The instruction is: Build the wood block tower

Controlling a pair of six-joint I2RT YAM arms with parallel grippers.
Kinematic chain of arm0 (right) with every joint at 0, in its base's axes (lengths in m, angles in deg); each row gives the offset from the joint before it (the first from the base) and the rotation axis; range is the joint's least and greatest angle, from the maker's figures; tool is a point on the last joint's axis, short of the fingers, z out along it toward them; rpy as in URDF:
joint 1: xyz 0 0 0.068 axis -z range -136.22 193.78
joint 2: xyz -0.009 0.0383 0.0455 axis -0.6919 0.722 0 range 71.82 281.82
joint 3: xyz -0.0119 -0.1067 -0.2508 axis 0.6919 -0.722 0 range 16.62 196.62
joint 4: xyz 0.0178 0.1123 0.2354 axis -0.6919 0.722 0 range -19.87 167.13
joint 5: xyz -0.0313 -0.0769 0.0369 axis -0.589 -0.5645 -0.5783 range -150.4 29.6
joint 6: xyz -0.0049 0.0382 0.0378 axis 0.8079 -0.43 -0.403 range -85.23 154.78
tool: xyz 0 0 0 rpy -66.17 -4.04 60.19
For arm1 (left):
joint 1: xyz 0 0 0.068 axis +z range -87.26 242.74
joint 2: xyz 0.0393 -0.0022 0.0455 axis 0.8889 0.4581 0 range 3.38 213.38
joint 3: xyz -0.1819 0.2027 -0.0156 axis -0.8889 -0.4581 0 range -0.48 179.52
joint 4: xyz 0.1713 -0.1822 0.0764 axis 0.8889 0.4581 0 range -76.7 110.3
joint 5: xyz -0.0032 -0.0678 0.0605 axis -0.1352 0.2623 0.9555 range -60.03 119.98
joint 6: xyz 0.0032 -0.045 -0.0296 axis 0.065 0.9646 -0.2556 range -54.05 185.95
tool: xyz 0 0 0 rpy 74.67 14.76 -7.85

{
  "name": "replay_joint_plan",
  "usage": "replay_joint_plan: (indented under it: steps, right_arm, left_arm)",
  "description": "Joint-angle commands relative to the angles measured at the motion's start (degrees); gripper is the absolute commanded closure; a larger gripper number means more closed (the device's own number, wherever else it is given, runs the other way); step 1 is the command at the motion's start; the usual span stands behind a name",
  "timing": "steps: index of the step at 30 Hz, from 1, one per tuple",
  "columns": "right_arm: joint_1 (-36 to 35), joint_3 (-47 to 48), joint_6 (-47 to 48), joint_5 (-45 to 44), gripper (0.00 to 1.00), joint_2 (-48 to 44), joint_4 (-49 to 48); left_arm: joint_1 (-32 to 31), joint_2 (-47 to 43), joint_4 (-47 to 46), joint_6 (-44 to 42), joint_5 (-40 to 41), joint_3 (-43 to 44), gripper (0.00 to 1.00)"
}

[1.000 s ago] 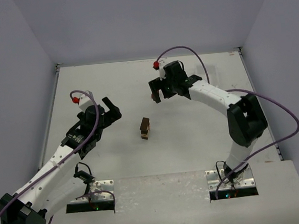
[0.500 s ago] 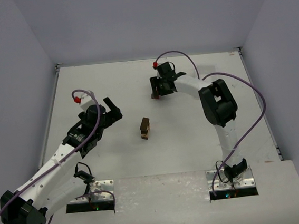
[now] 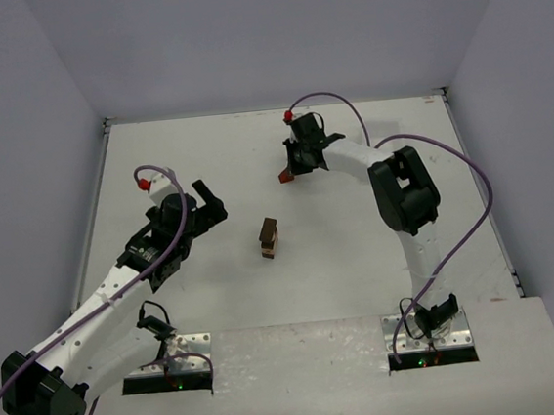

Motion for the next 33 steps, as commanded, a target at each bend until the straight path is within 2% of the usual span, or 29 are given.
replay_joint_plan:
  steps: [1,5,11,17,18,20,21,22,24,26,28,30,33]
  right_arm:
    - [0.3,1.4,0.3,2.7,0.99,-0.4,-2.3]
    - [0.4,-1.2,3.0,3.0,1.00,-3.5,-6.1]
    - [0.4,-17.7,15.2,9.4,1.00,-20.0,-24.8]
    - [0.3,-36.6,32.1,27.1,1.00,-39.5,-37.6]
    - [0.3,-41.0,35.0,31.8,1.00,-42.0,-38.3]
    - [0.3,-47.2,42.2,46.8,1.00,-48.7,-40.1]
    - [0.3,-49.2,46.9,56.2,1.00,-51.7,-38.7]
    - [0.3,-49.6,49.8,61.5,1.00,-54.8,-35.3]
    - [0.3,-49.3,55.0,69.9,1.00,-59.4,-27.3]
    - [0.2,-47.0,67.4,78.0,1.00,-61.8,-15.0]
    - [0.0,-45.0,72.5,83.9,1.00,-63.5,-3.7]
    - [0.0,-42.8,87.6,89.3,1.00,-65.0,12.2]
    - [-0.4,-40.9,93.7,93.8,1.00,-65.5,17.6]
  left_arm:
    - [0.5,-0.6,-2.4,0.0,0.4,0.6,0.00]
    - [0.5,-0.6,-2.5,-0.3,-0.3,0.6,0.00]
    - [0.5,-2.1,-3.2,-1.9,-3.9,0.9,0.00]
    - [0.5,-5.9,-6.4,-5.2,-14.0,0.5,0.00]
    - [0.5,-6.4,-8.0,-5.8,-17.7,0.3,0.00]
    - [0.5,-7.7,-11.0,-7.4,-24.5,-0.7,0.00]
    - [0.6,-8.2,-12.4,-8.2,-28.0,-1.1,0.00]
    - [0.5,-8.5,-13.7,-8.7,-33.0,-1.3,0.00]
    - [0.5,-9.0,-16.3,-9.7,-42.5,-2.0,0.00]
    - [0.5,-10.3,-22.1,-10.1,-52.3,-3.9,0.00]
    - [0.5,-10.4,-27.0,-10.1,-60.2,-5.2,0.00]
    - [0.5,-10.0,-31.0,-9.3,-66.9,-6.4,0.00]
    - [0.2,-8.1,-40.4,-6.4,-75.7,-9.0,0.00]
